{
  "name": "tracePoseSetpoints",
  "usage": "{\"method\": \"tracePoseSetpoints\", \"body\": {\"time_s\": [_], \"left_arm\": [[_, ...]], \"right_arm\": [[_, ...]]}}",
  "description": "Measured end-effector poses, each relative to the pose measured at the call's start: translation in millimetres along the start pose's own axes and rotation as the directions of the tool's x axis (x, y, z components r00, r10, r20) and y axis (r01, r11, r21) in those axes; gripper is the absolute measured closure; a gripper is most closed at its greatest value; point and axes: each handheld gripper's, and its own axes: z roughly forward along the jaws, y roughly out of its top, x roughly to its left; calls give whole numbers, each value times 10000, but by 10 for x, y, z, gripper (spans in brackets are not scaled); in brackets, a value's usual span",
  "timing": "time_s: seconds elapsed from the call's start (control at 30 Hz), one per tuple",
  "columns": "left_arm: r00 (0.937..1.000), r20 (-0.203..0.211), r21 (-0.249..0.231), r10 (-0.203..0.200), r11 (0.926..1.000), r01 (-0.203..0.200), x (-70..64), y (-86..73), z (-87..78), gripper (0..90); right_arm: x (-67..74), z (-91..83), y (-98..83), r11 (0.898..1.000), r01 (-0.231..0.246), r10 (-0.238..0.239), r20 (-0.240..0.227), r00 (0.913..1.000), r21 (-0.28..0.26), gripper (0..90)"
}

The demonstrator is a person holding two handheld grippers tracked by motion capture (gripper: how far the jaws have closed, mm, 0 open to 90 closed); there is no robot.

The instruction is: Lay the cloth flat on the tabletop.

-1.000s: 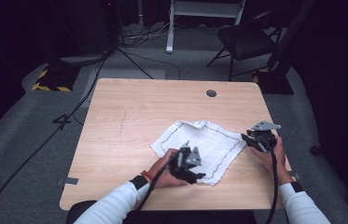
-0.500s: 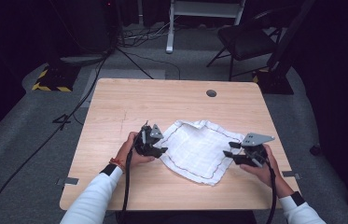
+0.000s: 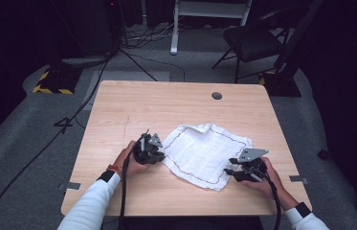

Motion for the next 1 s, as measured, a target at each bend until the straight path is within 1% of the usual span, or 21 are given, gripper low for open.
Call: {"method": "tracePoseSetpoints", "body": {"time_s": [0.03,0.1,0.17,0.23,0.3,0.33,0.4,0.43,0.47,0.53,0.6,0.63,0.67,0.7,0.73,0.8,0.83,0.87,0.93,0.97,1.0], "left_arm": [[9999,2,14,125,9999,-125,-38,-16,-7,827],[9996,116,46,272,9996,-273,-131,-48,-25,823],[9988,237,100,433,9990,-436,-227,-83,-47,812],[9980,298,107,554,9984,-558,-329,-118,-65,794],[9961,385,190,800,9966,-807,-420,-146,-92,783],[9955,358,215,881,9958,-889,-448,-152,-101,750],[9944,422,141,964,9952,-971,-471,-151,-126,701],[9951,297,-16,945,9955,-945,-467,-138,-139,645],[9965,186,-163,812,9966,-809,-456,-124,-147,585],[9988,122,-613,474,9970,-466,-395,-82,-178,498],[9992,-397,-786,67,9969,-98,-317,-1,-181,379],[9986,-528,-806,10,9967,-53,-286,35,-176,323],[9980,-617,-903,-105,9959,48,-243,88,-164,291],[9970,-731,-1116,-252,9936,169,-193,165,-139,270],[9965,-786,-1186,-279,9928,184,-158,235,-114,252],[9953,-963,-1286,-67,9917,-57,-107,367,-53,220],[9949,-1011,-1358,-2,9906,-136,-78,443,-15,217],[9950,-995,-1512,-62,9885,-89,-48,515,28,214],[9971,-764,-1613,-58,9869,-66,17,662,137,206],[9970,-778,-1572,39,9874,-162,34,704,176,200],[9975,-697,-1480,112,9888,-214,54,757,233,200]], "right_arm": [[-40,-9,-14,10000,-13,12,277,9996,50,520],[-159,-47,-57,9985,-525,534,673,9963,-156,526],[-288,-81,-107,9933,-1113,1141,1169,9866,-301,526],[-416,-100,-152,9880,-1495,1538,1726,9729,-377,523],[-531,-110,-189,9802,-1930,1981,2137,9566,-444,520],[-591,-109,-206,9755,-2149,2201,2361,9465,-476,511],[-660,-106,-223,9720,-2301,2345,2647,9354,-482,502],[-706,-97,-232,9706,-2358,2401,2739,9313,-492,493],[-740,-92,-234,9674,-2487,2522,2782,9268,-484,478],[-804,-83,-235,9572,-2823,2888,2632,9205,-633,453],[-870,-55,-226,9489,-3072,3153,2630,9118,-723,431],[-898,-35,-222,9470,-3139,3206,2628,9100,-686,431],[-917,-13,-221,9441,-3223,3288,2639,9068,-689,430],[-943,16,-221,9415,-3304,3359,2625,9046,-660,431],[-974,49,-219,9366,-3453,3489,2559,9016,-606,432],[-1014,92,-211,9297,-3638,3662,2479,8969,-570,441],[-1022,103,-208,9307,-3617,3632,2538,8965,-542,456],[-1026,119,-203,9314,-3600,3611,2570,8964,-532,468],[-1030,137,-197,9334,-3551,3565,2409,9027,-507,518],[-1024,141,-188,9363,-3479,3492,2358,9069,-486,535],[-1020,140,-183,9373,-3455,3463,2372,9076,-463,540]]}}
